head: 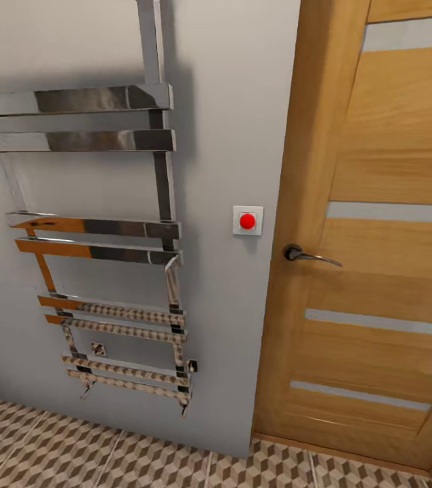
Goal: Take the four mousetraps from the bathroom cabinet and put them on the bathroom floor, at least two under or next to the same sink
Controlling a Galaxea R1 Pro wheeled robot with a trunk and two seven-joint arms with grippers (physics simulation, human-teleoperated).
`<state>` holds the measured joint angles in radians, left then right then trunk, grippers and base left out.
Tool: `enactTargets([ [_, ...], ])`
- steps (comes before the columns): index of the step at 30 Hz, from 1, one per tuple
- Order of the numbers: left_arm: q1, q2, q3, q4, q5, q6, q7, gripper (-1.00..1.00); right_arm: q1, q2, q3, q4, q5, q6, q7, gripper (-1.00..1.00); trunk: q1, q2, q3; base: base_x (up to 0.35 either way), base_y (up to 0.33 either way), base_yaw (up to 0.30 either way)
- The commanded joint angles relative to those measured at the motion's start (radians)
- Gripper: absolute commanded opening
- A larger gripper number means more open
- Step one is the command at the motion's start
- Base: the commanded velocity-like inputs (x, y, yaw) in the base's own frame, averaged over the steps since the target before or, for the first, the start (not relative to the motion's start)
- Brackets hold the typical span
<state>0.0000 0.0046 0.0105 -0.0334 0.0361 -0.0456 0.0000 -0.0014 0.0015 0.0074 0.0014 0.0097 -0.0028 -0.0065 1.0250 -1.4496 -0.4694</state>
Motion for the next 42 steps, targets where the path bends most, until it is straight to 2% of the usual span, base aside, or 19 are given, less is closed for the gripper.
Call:
enactTargets([
  [1, 0.0, 0.0, 0.001, 0.0, 0.004, -0.002, 0.0, 1.0, 0.0, 0.0, 0.001, 0.0, 0.001, 0.0, -0.001, 1.0, 0.0, 0.0, -0.001, 0.0, 0.0, 0.269],
  [34, 0.0, -0.003, 0.0, 0.0, 0.004, -0.001, 0.001, 1.0, 0.0, 0.0, 0.001, 0.0, 0.0, -0.002, -0.004, 1.0, 0.0, 0.0, -0.001, 0.0, 0.0, 0.27],
  [39, 0.0, -0.007, 0.0, -0.001, 0.004, -0.001, 0.0, 1.0, 0.0, 0.001, 0.0, 0.0, -0.001, -0.002, -0.004, 1.0, 0.0, 0.0, -0.001, 0.0, 0.0, 0.271],
  [42, 0.0, -0.019, 0.002, -0.002, 0.003, -0.002, -0.003, 1.0, 0.0, 0.001, 0.0, 0.0, -0.002, -0.002, -0.004, 1.0, 0.0, 0.0, -0.001, 0.0, 0.0, 0.271],
])
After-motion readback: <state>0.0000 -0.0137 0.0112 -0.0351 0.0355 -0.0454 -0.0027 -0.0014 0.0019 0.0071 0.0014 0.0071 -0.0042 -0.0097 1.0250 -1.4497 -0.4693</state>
